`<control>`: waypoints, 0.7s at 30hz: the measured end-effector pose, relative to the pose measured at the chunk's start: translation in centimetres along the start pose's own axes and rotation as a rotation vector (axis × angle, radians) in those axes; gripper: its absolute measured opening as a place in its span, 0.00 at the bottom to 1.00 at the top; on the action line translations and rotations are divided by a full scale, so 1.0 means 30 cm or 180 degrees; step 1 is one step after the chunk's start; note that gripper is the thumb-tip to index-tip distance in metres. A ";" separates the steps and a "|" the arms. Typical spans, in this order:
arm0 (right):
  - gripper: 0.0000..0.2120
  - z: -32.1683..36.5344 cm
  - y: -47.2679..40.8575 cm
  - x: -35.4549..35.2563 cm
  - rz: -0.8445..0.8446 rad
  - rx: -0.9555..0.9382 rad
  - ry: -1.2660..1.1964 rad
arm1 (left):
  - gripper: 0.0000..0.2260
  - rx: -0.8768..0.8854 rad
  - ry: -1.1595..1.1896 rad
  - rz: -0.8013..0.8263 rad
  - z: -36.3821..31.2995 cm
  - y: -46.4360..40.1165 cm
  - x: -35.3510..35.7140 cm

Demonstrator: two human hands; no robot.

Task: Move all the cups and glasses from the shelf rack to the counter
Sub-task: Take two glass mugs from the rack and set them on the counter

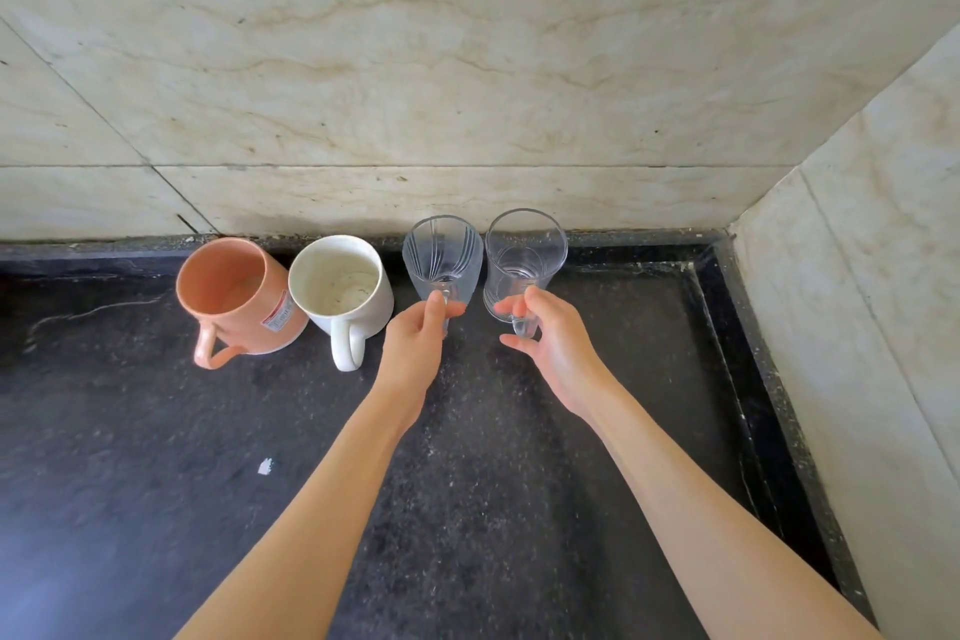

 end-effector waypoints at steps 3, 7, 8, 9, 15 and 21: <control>0.15 0.007 0.003 -0.001 -0.0123 0.0122 0.0266 | 0.15 -0.0012 -0.0202 -0.0160 -0.014 -0.003 -0.013; 0.16 0.042 0.049 -0.062 -0.0628 -0.0115 0.0972 | 0.14 0.0235 -0.0784 -0.0163 -0.043 0.041 -0.058; 0.17 0.054 0.074 -0.075 -0.0692 -0.0253 0.1096 | 0.15 0.0295 -0.0869 -0.0078 -0.047 0.066 -0.070; 0.17 0.062 0.104 -0.084 -0.0700 -0.0383 0.1212 | 0.18 0.0370 -0.0958 0.0008 -0.050 0.095 -0.085; 0.22 0.137 0.323 -0.068 -0.0368 -0.1285 0.2190 | 0.24 0.1077 -0.1647 -0.0025 -0.102 0.262 -0.295; 0.30 0.278 0.544 0.049 0.0054 -0.2322 0.3204 | 0.27 0.2057 -0.2563 -0.0473 -0.254 0.392 -0.528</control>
Point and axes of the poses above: each hand's wrist, its own y-axis away from the middle knuckle, its own x-axis out of the palm, z = x × y, the point moved 7 cm from there along -y, towards the middle knuckle, and after that the axes turned 13 degrees about -z, right-handed, at the moved point
